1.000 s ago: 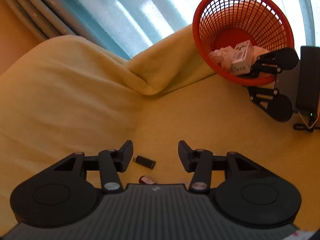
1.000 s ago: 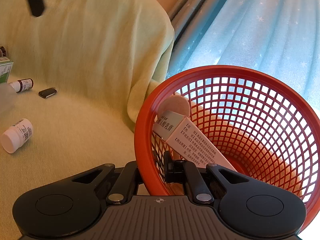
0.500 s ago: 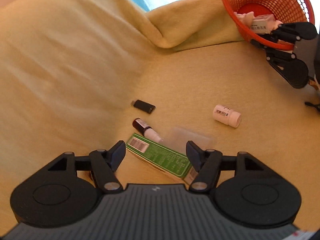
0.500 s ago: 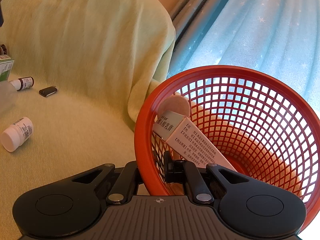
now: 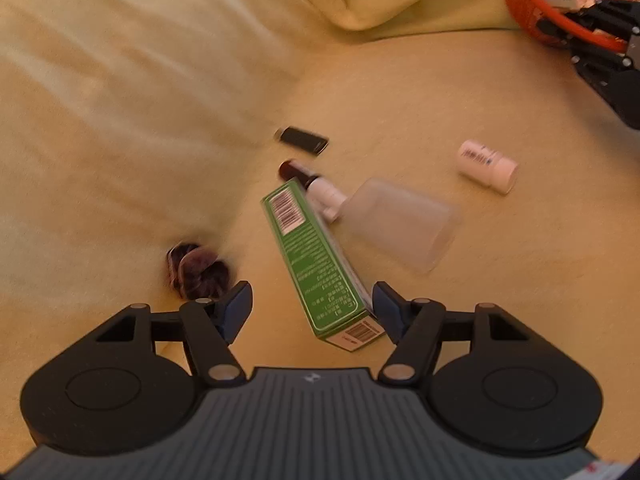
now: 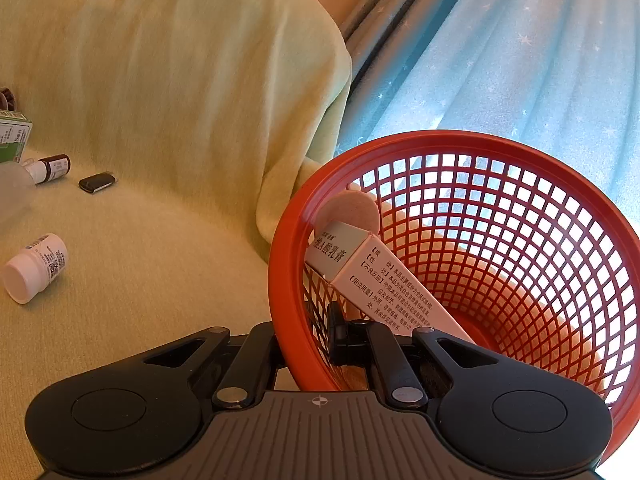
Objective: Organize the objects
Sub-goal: 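Return the left gripper to the items and grasp the green medicine box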
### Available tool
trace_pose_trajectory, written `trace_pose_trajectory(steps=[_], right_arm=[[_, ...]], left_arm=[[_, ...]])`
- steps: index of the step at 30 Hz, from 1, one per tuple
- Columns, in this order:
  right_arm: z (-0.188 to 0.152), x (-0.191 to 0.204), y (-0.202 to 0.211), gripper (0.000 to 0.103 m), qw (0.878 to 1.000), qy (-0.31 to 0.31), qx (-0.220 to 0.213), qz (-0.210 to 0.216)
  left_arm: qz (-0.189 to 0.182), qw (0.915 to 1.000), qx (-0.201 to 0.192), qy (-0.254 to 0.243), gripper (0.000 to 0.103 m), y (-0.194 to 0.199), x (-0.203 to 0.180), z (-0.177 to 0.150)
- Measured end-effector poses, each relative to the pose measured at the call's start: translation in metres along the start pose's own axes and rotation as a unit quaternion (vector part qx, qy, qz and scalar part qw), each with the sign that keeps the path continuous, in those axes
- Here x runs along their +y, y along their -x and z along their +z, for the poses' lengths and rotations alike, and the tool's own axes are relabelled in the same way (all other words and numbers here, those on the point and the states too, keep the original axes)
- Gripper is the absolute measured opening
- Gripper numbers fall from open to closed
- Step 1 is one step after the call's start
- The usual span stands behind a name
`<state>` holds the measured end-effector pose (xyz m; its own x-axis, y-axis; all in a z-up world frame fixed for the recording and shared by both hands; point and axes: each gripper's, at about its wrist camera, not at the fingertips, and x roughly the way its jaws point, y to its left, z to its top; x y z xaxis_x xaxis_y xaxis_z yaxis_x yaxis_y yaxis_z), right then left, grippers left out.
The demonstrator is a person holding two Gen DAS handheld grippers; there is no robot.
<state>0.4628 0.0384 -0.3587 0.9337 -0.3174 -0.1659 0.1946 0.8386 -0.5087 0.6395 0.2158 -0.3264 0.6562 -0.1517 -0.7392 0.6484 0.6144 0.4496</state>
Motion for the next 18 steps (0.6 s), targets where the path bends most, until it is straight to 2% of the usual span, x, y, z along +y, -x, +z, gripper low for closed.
trace_pose_trajectory(steps=[1, 3, 10, 14, 17, 18], right_arm=[[0.0, 0.0, 0.0, 0.003, 1.0, 0.0, 0.0, 0.0], [0.0, 0.0, 0.0, 0.003, 1.0, 0.0, 0.0, 0.0], [0.0, 0.0, -0.001, 0.003, 1.0, 0.001, 0.0, 0.001], [0.0, 0.0, 0.0, 0.003, 1.0, 0.003, 0.001, 0.002], [0.0, -0.001, 0.0, 0.003, 1.0, 0.002, 0.001, 0.002], [0.0, -0.001, 0.0, 0.003, 1.0, 0.002, 0.001, 0.001]], left_arm=[[0.0, 1.0, 0.007, 0.002, 0.06, -0.001, 0.002, -0.002], [-0.003, 0.9999, 0.016, 0.006, 0.051, -0.004, 0.005, -0.005], [-0.01, 0.9996, 0.02, 0.015, 0.048, -0.015, 0.007, -0.003], [-0.012, 0.9993, 0.027, 0.023, 0.035, -0.019, 0.008, -0.003], [-0.013, 0.9992, 0.027, 0.027, 0.031, -0.02, 0.01, -0.004], [-0.012, 0.9992, 0.029, 0.025, 0.025, -0.02, 0.01, -0.005]])
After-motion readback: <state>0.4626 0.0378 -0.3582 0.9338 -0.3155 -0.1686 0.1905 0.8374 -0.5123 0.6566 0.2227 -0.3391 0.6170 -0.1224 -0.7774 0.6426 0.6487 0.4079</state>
